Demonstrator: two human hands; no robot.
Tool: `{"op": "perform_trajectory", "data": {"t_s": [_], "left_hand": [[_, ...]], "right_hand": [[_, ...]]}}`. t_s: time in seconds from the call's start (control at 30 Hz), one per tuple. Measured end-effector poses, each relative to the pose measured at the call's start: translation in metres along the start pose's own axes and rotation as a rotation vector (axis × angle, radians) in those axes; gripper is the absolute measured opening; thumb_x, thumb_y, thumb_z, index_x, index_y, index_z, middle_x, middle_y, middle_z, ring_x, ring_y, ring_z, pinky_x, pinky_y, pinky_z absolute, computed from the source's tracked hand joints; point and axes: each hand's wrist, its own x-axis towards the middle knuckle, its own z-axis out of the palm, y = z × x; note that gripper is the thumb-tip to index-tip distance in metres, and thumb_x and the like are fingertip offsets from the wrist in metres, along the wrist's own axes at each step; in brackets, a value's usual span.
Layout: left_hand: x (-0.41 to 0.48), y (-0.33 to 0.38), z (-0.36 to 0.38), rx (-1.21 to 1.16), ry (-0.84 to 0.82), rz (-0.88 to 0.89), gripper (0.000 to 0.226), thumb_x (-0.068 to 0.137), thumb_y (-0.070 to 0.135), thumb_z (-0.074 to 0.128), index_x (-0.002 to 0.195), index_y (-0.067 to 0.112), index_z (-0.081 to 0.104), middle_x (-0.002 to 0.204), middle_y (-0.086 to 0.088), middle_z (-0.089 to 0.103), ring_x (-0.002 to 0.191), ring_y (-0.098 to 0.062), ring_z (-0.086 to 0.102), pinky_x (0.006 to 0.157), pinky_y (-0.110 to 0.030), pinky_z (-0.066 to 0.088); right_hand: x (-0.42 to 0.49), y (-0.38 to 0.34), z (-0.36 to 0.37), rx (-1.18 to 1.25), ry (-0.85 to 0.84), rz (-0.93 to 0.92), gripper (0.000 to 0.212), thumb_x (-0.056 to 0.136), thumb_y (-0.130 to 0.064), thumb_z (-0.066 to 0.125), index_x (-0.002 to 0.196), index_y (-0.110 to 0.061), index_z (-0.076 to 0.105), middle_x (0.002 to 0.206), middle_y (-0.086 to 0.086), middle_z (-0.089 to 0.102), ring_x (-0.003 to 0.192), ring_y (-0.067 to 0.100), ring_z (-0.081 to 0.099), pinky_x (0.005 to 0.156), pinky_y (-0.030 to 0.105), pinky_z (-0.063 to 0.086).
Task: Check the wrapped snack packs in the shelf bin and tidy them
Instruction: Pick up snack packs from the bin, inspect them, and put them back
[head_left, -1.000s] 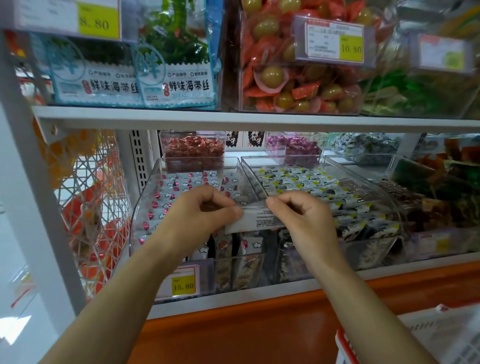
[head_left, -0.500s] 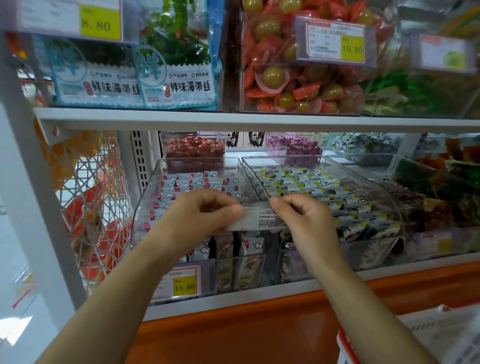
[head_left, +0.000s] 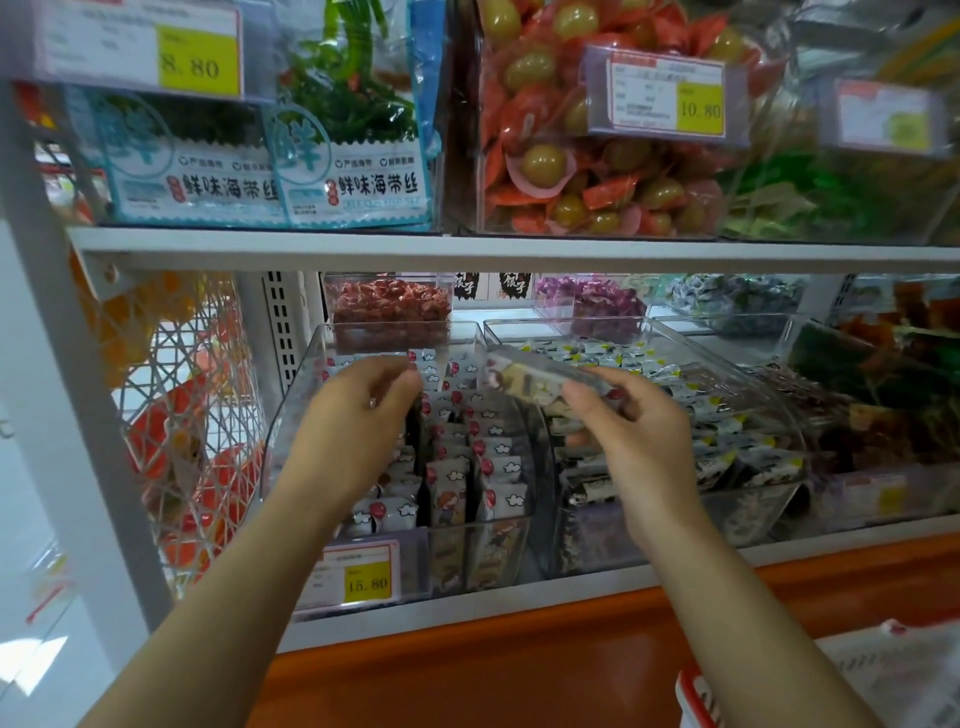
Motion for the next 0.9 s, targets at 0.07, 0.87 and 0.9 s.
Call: {"op": "perform_trajectory", "data": {"t_s": [0.07,0.87,0.9], "left_hand": [[0.009,-0.006,0.001,0.161,0.021,0.057,0.033,0.096,0.020,0.046,0.128,0.016,0.054,0.130,-0.003,0.056,0.112,-0.020,0.054,0.084,-0.023,0.036],[0.068,-0.051,0.058,1.064,-0.700,0.118,0.064,0.095,0.054,0.013,0.149,0.021,0.004,0.158,0.003,-0.005,0.144,-0.013,-0.009,0.112,-0.056,-0.008],[0.069,-0.052,0.057,1.066,-0.697,0.123,0.065,0.094,0.054,0.013,0.149,0.021,0.005,0.158,0.003,-0.004,0.144,-0.013,-0.008,0.113,-0.056,-0.007]], "right_hand": [[0.005,0.003,-0.002,0.061,0.071,0.037,0.015,0.085,-0.019,0.067,0.094,-0.029,0.062,0.092,-0.001,0.065,0.059,0.003,0.064,0.055,0.014,0.052],[0.006,0.006,0.014,0.025,0.057,0.096,0.027,0.086,-0.023,0.066,0.111,-0.014,0.062,0.104,0.004,0.065,0.060,0.004,0.064,0.052,0.013,0.049],[0.006,0.006,0.013,0.018,0.053,0.097,0.027,0.086,-0.023,0.065,0.111,-0.014,0.062,0.104,0.003,0.065,0.060,0.004,0.064,0.053,0.013,0.049]]}}
